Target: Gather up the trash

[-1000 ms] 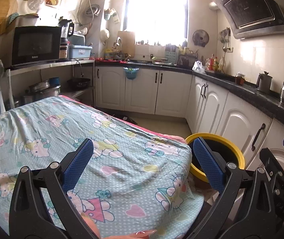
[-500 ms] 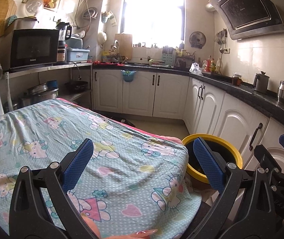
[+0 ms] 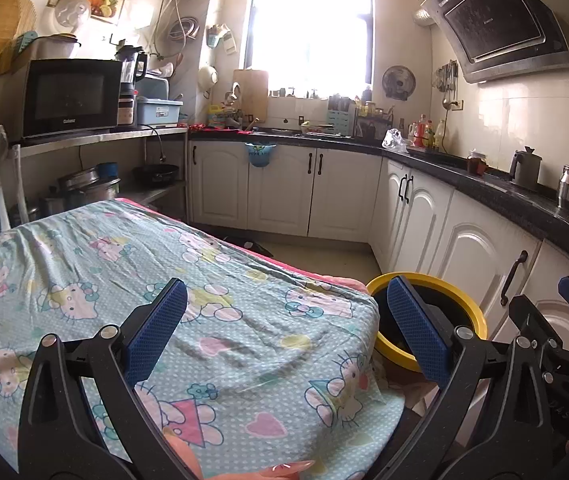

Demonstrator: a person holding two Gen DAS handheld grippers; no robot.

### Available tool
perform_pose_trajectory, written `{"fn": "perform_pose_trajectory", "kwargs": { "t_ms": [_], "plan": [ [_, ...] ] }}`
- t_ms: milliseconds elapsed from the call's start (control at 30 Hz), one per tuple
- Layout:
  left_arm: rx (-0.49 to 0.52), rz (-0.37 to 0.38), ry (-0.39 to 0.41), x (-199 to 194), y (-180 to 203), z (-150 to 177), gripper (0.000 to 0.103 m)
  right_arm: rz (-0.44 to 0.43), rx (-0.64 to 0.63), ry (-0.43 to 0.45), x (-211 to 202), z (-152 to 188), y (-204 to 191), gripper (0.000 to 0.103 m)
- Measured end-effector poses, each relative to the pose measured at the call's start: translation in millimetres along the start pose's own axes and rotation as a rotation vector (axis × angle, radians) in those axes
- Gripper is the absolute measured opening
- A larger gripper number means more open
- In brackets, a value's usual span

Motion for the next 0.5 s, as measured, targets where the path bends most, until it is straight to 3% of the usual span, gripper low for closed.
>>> {"fn": "perform_pose_trajectory", "kwargs": {
  "t_ms": [500],
  "plan": [
    [0.002,0.000,-0.001,0.1,0.8,-0.2,0.092,0.005,0.005,0.004,-0.1,1.7,0.8,0.097]
  ]
}}
Point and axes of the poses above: each gripper's, at about its wrist camera, not at the fingertips, and x roughly the way its jaws point, y to its right, z to its underside, the point moved 3 cm from there along x, roughly the way its jaws point, and after that the axes turned 5 degrees about -z, right-handed, at the moved point
